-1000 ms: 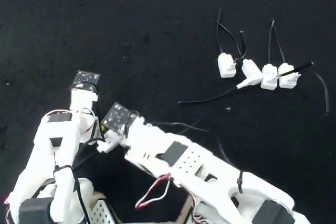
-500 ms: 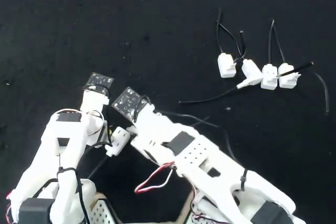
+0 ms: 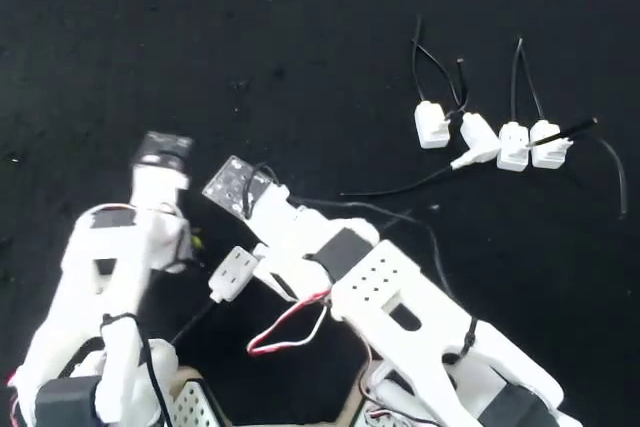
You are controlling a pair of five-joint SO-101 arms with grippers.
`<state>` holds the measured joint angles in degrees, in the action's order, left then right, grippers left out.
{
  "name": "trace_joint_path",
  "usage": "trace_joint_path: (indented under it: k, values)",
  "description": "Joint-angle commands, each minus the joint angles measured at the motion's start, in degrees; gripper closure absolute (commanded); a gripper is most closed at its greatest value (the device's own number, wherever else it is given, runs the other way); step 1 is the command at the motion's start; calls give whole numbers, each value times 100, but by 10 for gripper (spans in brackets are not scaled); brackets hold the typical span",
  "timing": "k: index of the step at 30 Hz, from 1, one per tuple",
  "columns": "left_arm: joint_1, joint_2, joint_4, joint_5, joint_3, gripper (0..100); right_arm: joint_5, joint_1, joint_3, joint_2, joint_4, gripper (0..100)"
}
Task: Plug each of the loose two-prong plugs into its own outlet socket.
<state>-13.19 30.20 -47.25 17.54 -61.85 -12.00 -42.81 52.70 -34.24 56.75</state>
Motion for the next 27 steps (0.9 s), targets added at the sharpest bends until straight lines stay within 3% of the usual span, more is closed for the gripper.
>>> trace_joint_path:
  k: [1, 5, 11, 17, 23, 27]
  values:
    - [-752, 35, -26, 18, 382, 798, -123, 105, -831, 57, 738, 988]
    - [-1323, 35, -9, 519, 224, 798, -114, 79, -1323, 198, 1240, 988]
    - [-1675, 484, 149, 571, -365, 798, -9, 62, -2299, 1429, 1776, 988]
    - [-1657, 1908, 1204, 545, -1921, 798, 132, -79, -3688, 2686, 2514, 988]
    - [-1719, 3657, 1073, 536, -2738, 798, 149, -88, -5244, 3943, 3429, 988]
    - [-1692, 4607, 791, 545, -3090, 798, 668, -88, -6035, 4787, 3807, 988]
